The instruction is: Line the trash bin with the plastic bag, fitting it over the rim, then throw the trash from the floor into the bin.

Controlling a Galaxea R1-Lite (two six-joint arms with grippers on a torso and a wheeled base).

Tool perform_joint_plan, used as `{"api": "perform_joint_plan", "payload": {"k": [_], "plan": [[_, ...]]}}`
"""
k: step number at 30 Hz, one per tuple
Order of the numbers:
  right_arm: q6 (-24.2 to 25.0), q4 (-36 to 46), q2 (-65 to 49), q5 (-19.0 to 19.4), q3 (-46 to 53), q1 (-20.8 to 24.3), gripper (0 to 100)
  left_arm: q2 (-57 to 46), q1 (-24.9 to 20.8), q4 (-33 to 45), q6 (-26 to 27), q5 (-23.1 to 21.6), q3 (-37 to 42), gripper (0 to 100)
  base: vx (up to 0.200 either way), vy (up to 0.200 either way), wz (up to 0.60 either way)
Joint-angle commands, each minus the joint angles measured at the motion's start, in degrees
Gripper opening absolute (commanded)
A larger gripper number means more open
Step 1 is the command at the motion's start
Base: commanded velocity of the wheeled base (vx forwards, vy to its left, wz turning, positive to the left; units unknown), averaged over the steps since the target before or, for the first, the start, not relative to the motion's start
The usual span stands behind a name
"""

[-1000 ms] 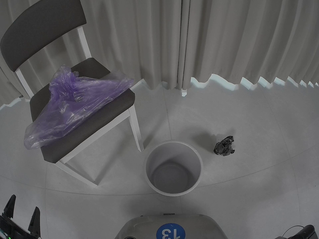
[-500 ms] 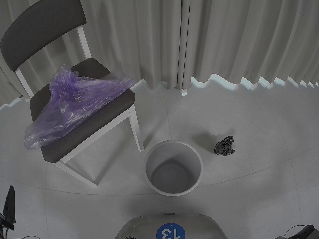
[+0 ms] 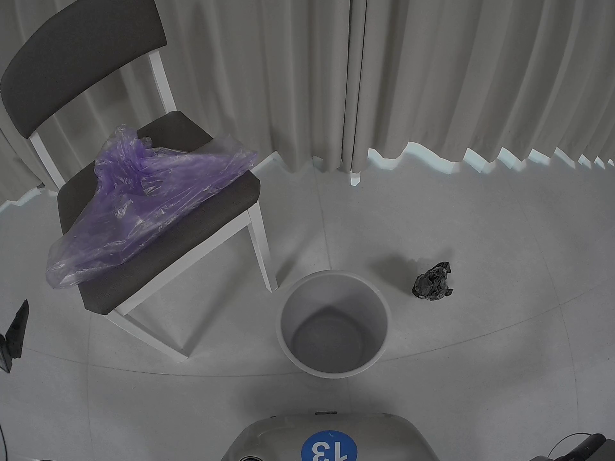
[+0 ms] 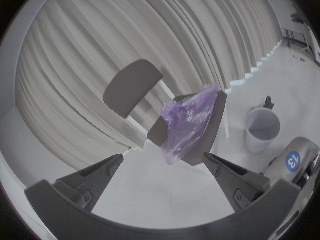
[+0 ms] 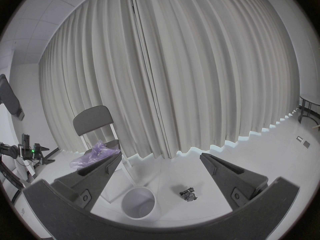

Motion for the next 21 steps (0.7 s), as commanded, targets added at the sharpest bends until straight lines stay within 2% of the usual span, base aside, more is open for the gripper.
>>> {"api": "perform_joint_plan", "payload": {"k": [1, 9, 12, 16, 21], "plan": [[0.66, -0.06, 1.87, 0.6, -0.11, 0.11, 100, 8.27, 0.77, 0.22, 0.77, 1.06, 0.13, 100, 0.0, 0.0, 0.0], [3.03, -0.15, 4.51, 0.52, -0.29, 0.11, 100, 14.95, 5.52, 0.04, 3.67, 1.06, -0.13, 100, 0.0, 0.0, 0.0], [5.75, -0.85, 6.09, 0.52, -0.82, 0.11, 100, 17.59, 7.45, -0.22, 5.26, 0.97, -0.05, 100, 0.0, 0.0, 0.0], [11.03, -4.37, 6.88, 0.52, -1.35, 0.2, 100, 20.84, 7.72, -0.57, 5.34, 1.06, -0.22, 100, 0.0, 0.0, 0.0], [12.43, -7.88, 6.97, 0.52, -1.17, 0.2, 100, 25.23, 7.72, -2.33, 5.43, 1.06, -0.84, 100, 0.0, 0.0, 0.0]]}}
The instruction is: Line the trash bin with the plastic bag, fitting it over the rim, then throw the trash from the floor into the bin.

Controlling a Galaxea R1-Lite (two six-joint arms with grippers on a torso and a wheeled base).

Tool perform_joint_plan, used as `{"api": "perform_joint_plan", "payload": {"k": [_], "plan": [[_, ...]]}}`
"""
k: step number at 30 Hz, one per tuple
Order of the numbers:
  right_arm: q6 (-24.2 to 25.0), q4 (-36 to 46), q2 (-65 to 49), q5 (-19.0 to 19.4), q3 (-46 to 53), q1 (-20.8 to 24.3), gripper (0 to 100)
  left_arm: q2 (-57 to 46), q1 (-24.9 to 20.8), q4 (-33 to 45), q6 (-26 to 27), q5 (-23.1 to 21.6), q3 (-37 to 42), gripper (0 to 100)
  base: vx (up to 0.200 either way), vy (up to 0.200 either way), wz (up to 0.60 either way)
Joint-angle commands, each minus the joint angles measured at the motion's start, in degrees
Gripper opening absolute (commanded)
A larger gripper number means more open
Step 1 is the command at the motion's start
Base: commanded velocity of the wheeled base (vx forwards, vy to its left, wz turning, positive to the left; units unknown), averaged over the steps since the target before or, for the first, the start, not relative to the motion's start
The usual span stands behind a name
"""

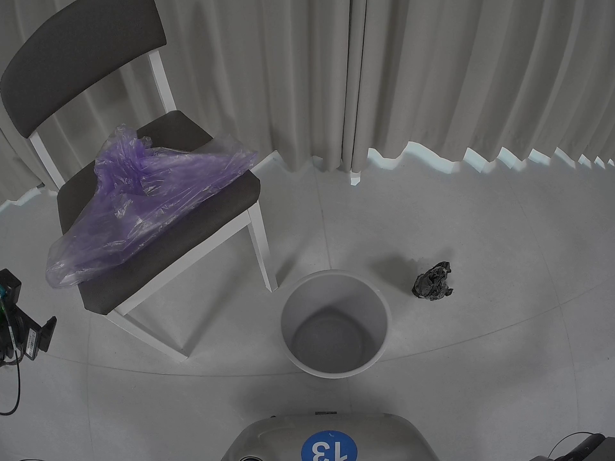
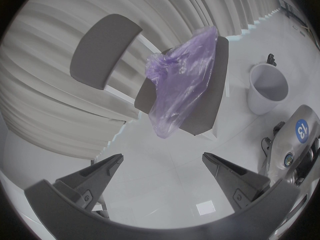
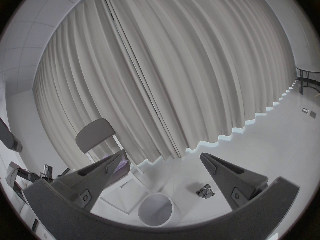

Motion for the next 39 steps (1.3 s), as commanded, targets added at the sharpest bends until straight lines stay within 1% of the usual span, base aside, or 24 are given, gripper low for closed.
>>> {"api": "perform_joint_plan", "payload": {"k": [1, 5, 7, 9, 12, 18, 24, 34, 39], "plan": [[0.73, -1.72, 0.59, 0.1, 0.04, 0.04, 100, 6.14, 0.17, -2.51, 0.18, 0.04, -0.48, 100, 0.0, 0.0, 0.0], [1.0, -1.72, -0.02, 1.42, 0.13, 0.22, 100, 9.75, 0.34, -8.93, 1.41, -0.05, -0.22, 100, 0.0, 0.0, 0.0], [1.08, -1.72, -0.9, 2.57, -0.05, 0.13, 100, 11.59, 1.22, -12.36, 3.61, -0.05, -0.22, 100, 0.0, 0.0, 0.0], [1.08, -1.72, -1.34, 2.83, -0.05, 0.13, 100, 12.73, 2.28, -14.38, 5.02, -0.05, -0.31, 100, 0.0, 0.0, 0.0], [1.08, -1.72, -1.78, 2.92, -0.14, 0.13, 100, 14.58, 2.37, -16.4, 5.63, -0.14, -0.83, 100, 0.0, 0.0, 0.0], [1.08, -1.72, -2.22, 3.01, -0.49, 0.13, 100, 17.22, 2.45, -16.66, 5.63, -0.14, -2.42, 100, 0.0, 0.0, 0.0], [1.08, -1.72, -2.13, 3.01, -0.49, 0.13, 100, 20.64, 3.07, -16.75, 6.51, 0.04, -5.93, 100, 0.0, 0.0, 0.0], [1.08, -1.72, -1.87, 3.01, -0.49, 0.13, 100, 26.53, 3.24, -16.84, 6.6, 1.62, -9.8, 100, 0.0, 0.0, 0.0], [1.08, -1.81, -1.61, 3.01, -0.49, 0.13, 100, 27.41, 3.16, -17.63, 6.6, 1.62, -11.38, 100, 0.0, 0.0, 0.0]]}}
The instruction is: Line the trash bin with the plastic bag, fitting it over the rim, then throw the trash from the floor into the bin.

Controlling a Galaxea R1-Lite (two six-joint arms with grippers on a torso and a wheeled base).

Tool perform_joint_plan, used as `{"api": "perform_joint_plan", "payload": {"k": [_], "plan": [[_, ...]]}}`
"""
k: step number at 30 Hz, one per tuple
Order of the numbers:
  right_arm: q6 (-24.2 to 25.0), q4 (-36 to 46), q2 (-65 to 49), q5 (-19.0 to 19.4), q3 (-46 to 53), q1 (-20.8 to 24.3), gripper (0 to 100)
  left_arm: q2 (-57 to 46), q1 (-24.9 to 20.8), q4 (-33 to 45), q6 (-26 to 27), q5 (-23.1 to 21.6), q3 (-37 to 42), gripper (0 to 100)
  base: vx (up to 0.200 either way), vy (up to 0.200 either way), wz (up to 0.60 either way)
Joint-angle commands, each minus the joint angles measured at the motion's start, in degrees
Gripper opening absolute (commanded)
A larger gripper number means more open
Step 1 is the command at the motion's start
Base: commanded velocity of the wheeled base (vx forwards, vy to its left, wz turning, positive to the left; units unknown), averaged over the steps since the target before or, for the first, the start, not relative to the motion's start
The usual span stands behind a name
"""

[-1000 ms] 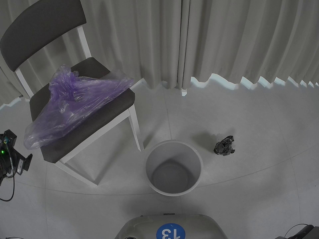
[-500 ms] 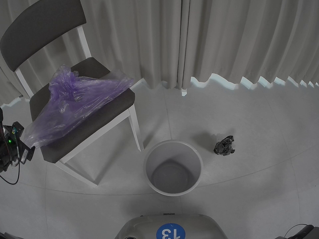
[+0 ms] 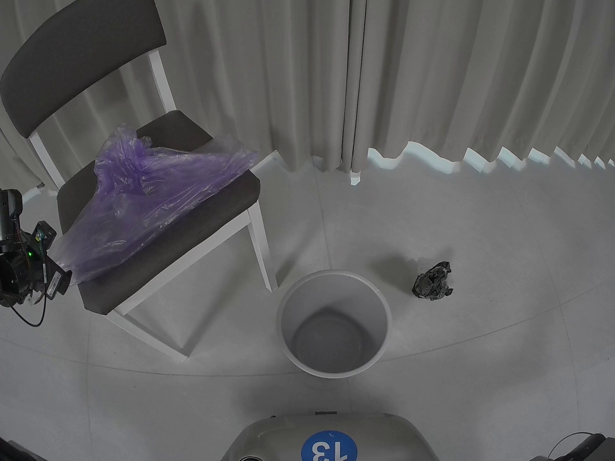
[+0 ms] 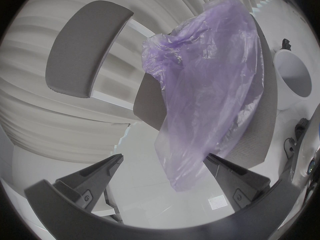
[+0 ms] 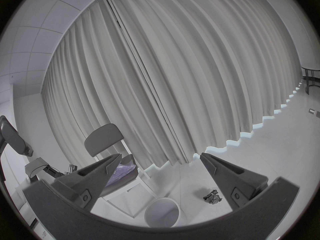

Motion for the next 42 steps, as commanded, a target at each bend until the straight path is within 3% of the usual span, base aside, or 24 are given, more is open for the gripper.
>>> {"api": "perform_joint_plan", "payload": {"k": [1, 17, 18, 42], "plan": [[0.01, -0.03, 0.16, 0.01, -0.05, 0.02, 100, 1.77, -0.05, -0.23, 0.07, -0.01, -1.8, 100, 0.0, 0.0, 0.0], [0.01, -0.2, 0.07, 0.01, 0.04, 0.02, 100, 3.44, -0.05, -0.85, 0.86, 1.13, -3.91, 100, 0.0, 0.0, 0.0], [0.01, -0.2, 0.07, 0.01, 0.04, 0.02, 100, 3.44, 0.04, -0.85, 1.12, 1.13, -3.91, 0, 0.0, 0.0, 0.0], [0.01, -1.17, 0.07, 0.01, 0.12, -0.07, 100, -1.04, -0.84, -4.63, 0.77, 0.25, -6.81, 0, 0.0, 0.0, 0.0]]}}
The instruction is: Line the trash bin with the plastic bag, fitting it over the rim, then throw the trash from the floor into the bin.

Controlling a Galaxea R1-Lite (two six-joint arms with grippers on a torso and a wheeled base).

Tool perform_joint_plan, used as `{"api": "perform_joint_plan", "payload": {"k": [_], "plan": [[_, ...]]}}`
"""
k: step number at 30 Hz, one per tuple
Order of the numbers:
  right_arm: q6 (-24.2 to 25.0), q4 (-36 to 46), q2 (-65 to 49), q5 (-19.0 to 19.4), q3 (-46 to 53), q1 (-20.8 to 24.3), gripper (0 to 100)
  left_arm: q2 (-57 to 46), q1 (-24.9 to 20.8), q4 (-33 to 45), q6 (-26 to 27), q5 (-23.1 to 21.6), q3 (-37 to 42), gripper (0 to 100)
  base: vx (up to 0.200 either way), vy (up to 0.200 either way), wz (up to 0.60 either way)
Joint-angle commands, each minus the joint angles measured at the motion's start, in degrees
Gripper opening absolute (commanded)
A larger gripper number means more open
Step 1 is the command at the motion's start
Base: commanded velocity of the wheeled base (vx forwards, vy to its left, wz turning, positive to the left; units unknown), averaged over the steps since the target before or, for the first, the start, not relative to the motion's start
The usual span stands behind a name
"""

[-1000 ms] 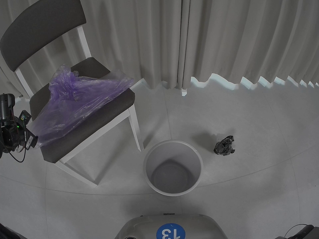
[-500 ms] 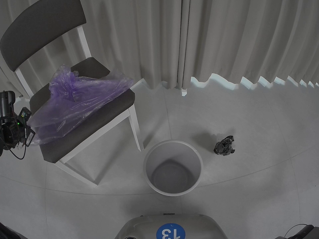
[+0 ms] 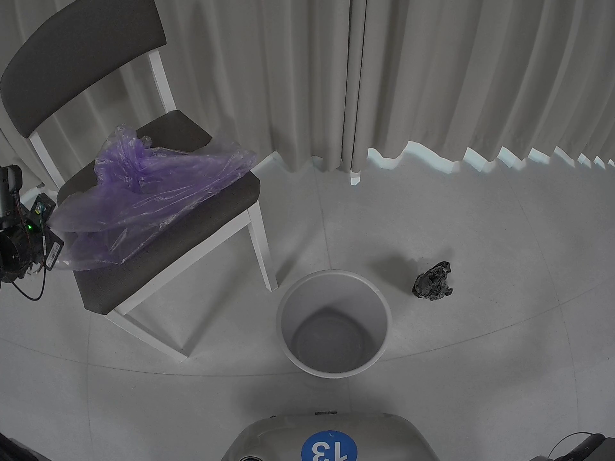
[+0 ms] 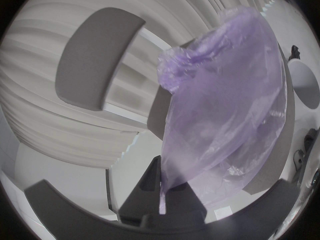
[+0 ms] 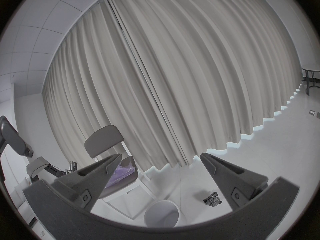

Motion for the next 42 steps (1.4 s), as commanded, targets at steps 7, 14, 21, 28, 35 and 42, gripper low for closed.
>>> {"api": "perform_joint_plan", "payload": {"k": [7, 14, 21, 28, 35, 42], "plan": [[-0.25, 0.67, -0.09, 0.03, 0.69, 0.13, 100, -4.77, -0.19, -0.98, -3.05, -2.31, -1.52, 0, 0.0, 0.0, 0.0], [-0.25, 0.94, 0.18, -0.15, 1.75, 0.04, 100, -6.0, -0.19, -1.07, -3.75, -3.9, -1.34, 0, 0.0, 0.0, 0.0], [-0.25, 1.2, 0.71, -0.85, 2.01, 0.04, 100, -6.35, -2.65, -1.16, -6.48, -6.8, -1.69, 0, 0.0, 0.0, 0.0], [-2.19, 1.9, -1.67, -0.94, 6.76, -0.05, 100, -6.62, -6.96, -1.51, -12.1, -7.06, -2.49, 0, 0.0, 0.0, 0.0], [-9.13, 1.46, 2.11, -0.85, 10.1, 0.04, 100, -7.41, -11.26, -1.51, -19.31, -7.06, -3.54, 0, 0.0, 0.0, 0.0], [-9.92, 1.29, 4.13, -0.32, 9.66, 3.47, 100, -6.7, -12.93, -1.42, -19.66, -7.5, -8.2, 0, 0.0, 0.0, 0.0]]}}
